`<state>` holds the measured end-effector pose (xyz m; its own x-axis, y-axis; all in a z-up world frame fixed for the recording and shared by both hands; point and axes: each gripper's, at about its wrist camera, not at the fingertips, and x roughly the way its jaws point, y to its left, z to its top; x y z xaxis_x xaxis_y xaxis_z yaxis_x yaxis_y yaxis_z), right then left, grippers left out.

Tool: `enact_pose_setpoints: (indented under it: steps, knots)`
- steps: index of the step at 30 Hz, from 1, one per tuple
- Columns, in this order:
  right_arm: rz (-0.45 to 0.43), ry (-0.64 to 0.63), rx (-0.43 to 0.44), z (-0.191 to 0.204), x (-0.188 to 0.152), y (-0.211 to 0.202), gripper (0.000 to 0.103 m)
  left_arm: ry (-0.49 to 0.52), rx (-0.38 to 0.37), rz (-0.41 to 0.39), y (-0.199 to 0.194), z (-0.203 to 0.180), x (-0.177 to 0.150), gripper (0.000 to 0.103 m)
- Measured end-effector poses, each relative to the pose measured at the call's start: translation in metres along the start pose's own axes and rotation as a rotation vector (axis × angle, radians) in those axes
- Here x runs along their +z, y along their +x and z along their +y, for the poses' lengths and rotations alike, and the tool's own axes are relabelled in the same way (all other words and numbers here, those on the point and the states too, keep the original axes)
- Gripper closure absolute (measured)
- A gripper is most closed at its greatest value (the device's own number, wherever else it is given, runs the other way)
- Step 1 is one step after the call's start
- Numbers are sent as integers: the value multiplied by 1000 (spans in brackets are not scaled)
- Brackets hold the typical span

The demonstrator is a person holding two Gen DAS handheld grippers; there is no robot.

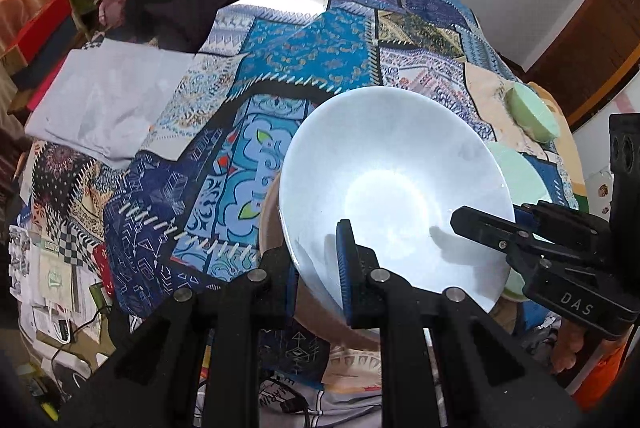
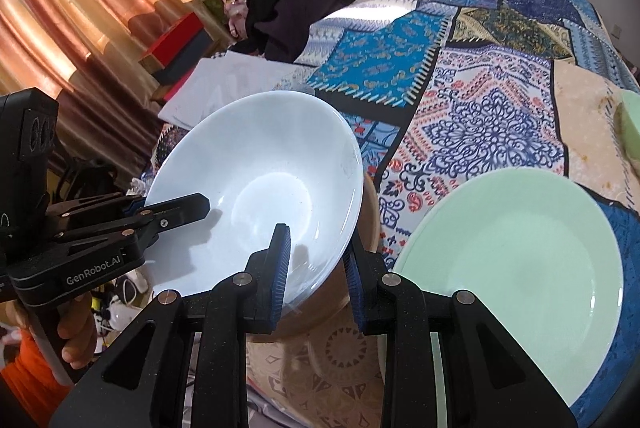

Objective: Organize plates and bowls
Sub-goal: 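Lower the white bowl into the pink bowl with the left tool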

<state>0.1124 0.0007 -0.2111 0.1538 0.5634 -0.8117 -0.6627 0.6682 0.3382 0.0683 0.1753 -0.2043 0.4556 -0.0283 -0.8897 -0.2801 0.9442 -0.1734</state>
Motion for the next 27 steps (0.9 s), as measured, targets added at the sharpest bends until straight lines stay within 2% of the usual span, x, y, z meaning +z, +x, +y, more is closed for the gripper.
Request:
enact_pose_setpoints:
  steps: [11,22,27]
  knots:
    - [40,-10,0,1,-6,10,79,9,40,29,14,7,-13,86]
    - [20,-17,-16,-2,-6,2,79,-1,14,65,25,8,-12,86]
    - [4,-5,-30,-6,-5,-3,76,19,37,66,27,3,-12,86]
